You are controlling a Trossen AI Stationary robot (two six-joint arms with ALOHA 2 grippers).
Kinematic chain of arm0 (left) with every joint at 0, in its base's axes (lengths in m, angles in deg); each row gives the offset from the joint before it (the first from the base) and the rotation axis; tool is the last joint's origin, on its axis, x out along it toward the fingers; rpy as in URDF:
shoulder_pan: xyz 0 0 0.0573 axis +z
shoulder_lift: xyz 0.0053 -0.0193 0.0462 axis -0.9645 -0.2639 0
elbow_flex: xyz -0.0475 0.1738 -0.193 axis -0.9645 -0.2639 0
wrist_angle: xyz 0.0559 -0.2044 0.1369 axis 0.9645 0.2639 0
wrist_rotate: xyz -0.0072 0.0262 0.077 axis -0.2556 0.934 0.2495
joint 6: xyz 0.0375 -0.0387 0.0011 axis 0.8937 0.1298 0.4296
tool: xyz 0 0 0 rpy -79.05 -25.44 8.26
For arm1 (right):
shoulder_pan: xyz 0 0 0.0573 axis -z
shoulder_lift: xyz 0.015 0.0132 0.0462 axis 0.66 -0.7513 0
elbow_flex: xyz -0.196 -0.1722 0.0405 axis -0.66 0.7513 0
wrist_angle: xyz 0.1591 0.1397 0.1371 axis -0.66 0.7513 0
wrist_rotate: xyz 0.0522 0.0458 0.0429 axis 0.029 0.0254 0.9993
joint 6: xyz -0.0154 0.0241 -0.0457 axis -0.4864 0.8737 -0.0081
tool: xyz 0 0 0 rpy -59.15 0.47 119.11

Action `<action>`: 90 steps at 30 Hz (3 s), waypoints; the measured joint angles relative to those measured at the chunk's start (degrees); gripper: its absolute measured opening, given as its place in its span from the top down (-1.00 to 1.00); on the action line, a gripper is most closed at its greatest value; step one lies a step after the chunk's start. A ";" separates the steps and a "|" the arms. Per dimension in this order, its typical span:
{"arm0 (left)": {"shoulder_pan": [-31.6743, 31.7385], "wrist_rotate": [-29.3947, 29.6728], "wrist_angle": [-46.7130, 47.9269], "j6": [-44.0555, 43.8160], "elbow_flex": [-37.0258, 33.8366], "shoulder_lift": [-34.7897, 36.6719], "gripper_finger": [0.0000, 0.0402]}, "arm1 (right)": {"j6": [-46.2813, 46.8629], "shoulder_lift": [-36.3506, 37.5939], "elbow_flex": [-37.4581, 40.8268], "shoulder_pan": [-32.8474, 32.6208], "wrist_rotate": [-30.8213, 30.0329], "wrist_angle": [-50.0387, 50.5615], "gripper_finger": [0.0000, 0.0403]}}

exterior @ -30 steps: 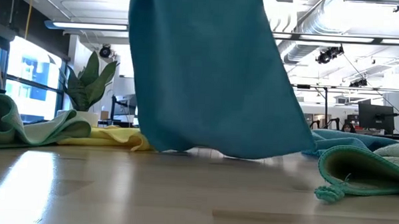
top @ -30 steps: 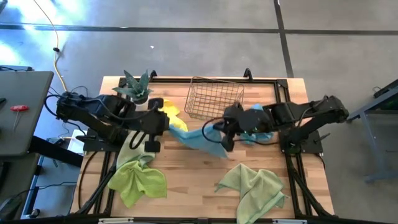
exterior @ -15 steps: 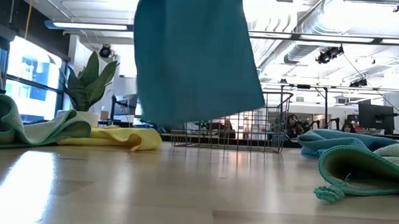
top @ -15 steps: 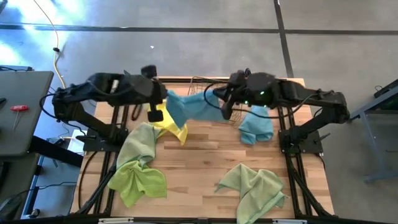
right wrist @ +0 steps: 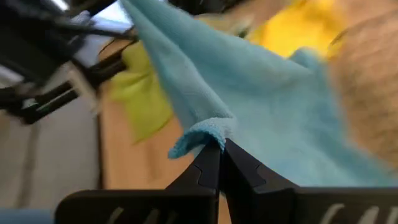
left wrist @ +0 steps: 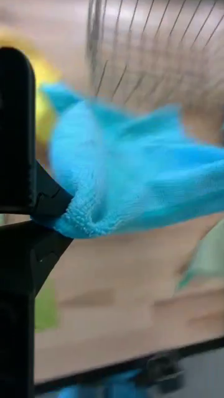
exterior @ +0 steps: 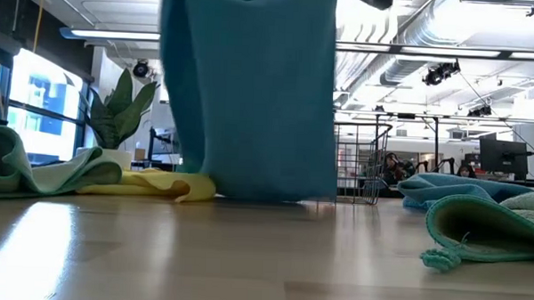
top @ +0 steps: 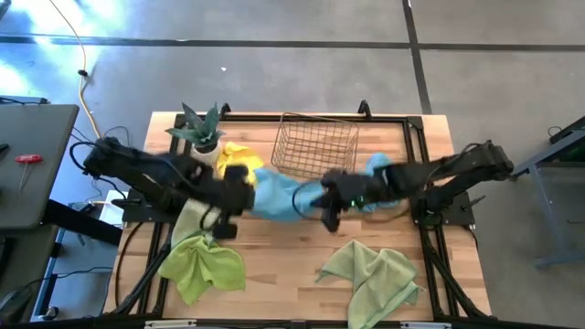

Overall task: Fold microfiber towels
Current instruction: Fold the bottom blue microfiber cloth

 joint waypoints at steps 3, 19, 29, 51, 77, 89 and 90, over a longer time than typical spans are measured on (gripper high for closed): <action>-1.50 -3.83 -5.73 -3.19 -5.24 0.07 1.00 | 6.41 -0.09 4.77 -2.45 0.54 -5.95 1.00; -2.32 -13.44 -18.33 -0.52 -14.10 -0.27 1.00 | 17.57 -5.12 10.21 -10.84 -1.24 -16.15 1.00; -11.47 -10.05 -29.44 -14.92 -14.09 -9.73 1.00 | 16.33 -5.56 10.23 -15.56 3.58 -9.52 1.00; -12.26 -9.56 -35.30 -18.41 -14.09 -20.06 1.00 | 22.32 -7.95 10.23 -21.11 -3.21 0.76 1.00; 4.06 -6.76 -16.87 8.82 -14.09 -19.91 1.00 | 21.92 -8.66 10.23 -8.52 -10.56 12.03 0.92; 10.68 -7.07 -16.91 19.06 -14.07 -20.44 1.00 | 22.66 -15.78 10.23 -4.60 -6.79 13.69 0.92; 11.08 -6.98 -17.00 19.39 -14.07 -20.44 1.00 | 23.39 -15.79 10.23 -4.60 -6.73 14.51 0.92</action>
